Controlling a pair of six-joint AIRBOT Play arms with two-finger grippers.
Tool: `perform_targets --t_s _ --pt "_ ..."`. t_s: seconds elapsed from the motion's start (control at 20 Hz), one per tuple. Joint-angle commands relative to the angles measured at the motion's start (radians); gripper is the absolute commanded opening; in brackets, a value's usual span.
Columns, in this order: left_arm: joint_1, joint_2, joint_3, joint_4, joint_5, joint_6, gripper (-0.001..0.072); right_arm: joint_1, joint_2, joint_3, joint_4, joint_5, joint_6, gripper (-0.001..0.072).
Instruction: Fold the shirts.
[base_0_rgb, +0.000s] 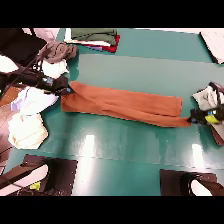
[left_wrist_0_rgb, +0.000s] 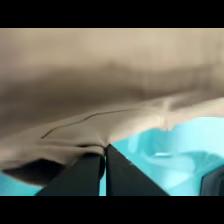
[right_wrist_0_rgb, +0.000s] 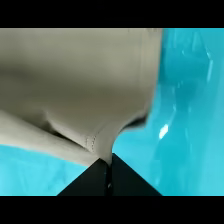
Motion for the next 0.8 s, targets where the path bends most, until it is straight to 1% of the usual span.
perform_targets --t_s 0.0,0.15,0.25,0.45,0.6,0.65,0.7,0.75 --pt "0.0 -0.159 0.026 -0.074 0.13 0.08 0.0028 0.001 -0.216 0.186 0.037 -0.048 0.0 0.0027" --pt "0.0 -0.267 0.134 -0.068 0.202 0.087 0.0028 0.002 -0.372 0.32 0.038 -0.036 0.0 0.0026" --pt "0.0 -0.323 0.196 -0.033 0.23 0.085 0.0028 0.001 -0.453 0.397 0.038 -0.025 0.0 0.0026" --pt "0.0 -0.406 0.204 -0.007 0.212 0.094 0.0028 0.003 -0.591 0.51 0.039 0.021 0.002 0.0026" --pt "0.0 -0.425 0.203 -0.008 0.24 0.114 0.0029 0.02 -0.651 0.527 0.037 0.045 0.004 0.0026" --pt "0.0 -0.424 0.204 -0.009 0.247 0.114 0.003 0.02 -0.656 0.527 0.037 0.038 0.004 0.0045" --pt "0.001 -0.423 0.204 -0.009 0.244 0.117 0.0199 0.016 -0.655 0.528 0.036 0.026 0.004 0.0276" --pt "0.003 -0.422 0.205 -0.008 0.232 0.115 0.0603 0.003 -0.646 0.528 0.037 0.026 0.004 0.0604"
